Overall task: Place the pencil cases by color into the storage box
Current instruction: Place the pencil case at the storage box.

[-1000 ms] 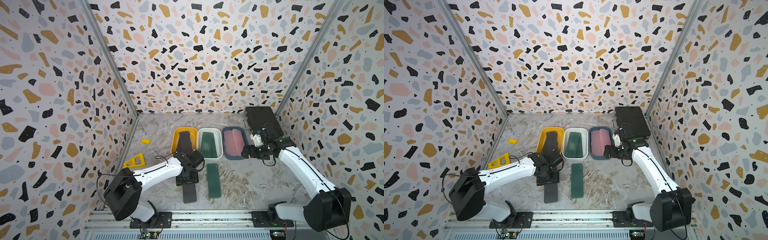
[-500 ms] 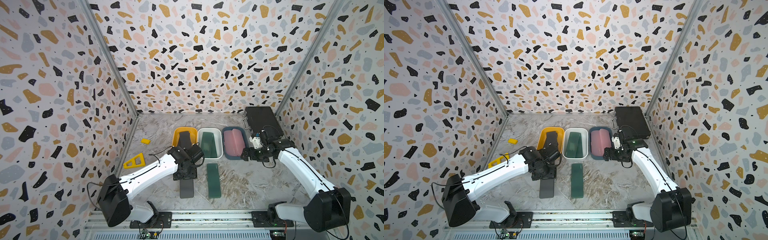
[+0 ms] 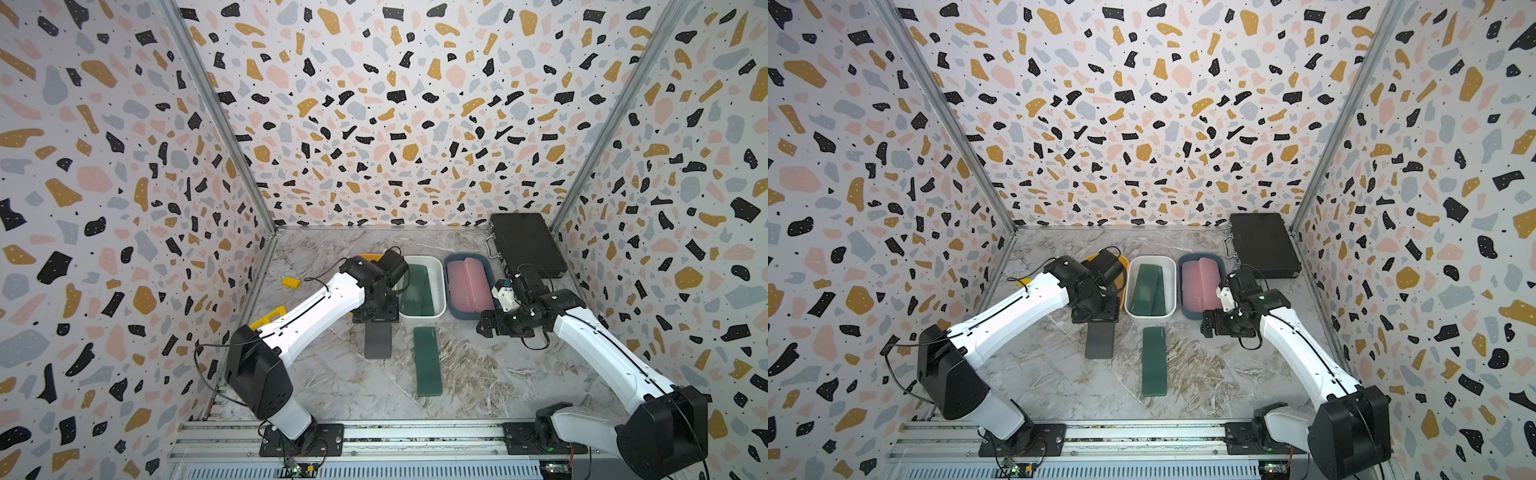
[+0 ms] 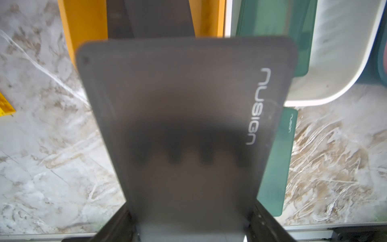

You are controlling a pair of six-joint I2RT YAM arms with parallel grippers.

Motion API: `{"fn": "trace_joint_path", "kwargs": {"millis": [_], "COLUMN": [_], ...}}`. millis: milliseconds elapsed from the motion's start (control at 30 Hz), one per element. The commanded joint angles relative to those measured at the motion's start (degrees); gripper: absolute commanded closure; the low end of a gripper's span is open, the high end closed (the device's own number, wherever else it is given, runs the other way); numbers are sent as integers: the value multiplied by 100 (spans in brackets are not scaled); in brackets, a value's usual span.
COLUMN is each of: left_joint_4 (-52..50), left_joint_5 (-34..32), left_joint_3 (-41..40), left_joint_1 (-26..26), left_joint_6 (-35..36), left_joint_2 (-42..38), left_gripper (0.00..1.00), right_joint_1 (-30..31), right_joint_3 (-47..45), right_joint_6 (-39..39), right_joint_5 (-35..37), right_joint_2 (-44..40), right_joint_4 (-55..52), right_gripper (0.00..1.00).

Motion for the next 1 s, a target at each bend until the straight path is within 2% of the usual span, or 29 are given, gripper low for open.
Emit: {"fn": "trace_joint_path", "kwargs": {"millis": [0, 200, 500, 967], "left_joint_4": [-168, -307, -86, 368], "left_joint_5": [60, 67, 281, 761], "left_joint_3": [519, 1300, 1867, 2323], "left_joint_1": [306, 789, 1531, 2011], "left_joint_6": [543, 935, 1416, 1950], "left_joint_2": [292, 928, 1553, 2304], "left_gripper": [41, 41, 41, 41], "right_joint_1": [161, 338, 391, 482], "right_joint_3": [9, 52, 69, 41], "right_joint_6": [164, 228, 246, 296], "right_joint_5": [126, 191, 231, 253], "right_joint_2": [-74, 6, 41, 17], "right_joint_4": [-58, -37, -67, -106], "right_gripper": [3, 3, 3, 3]}}
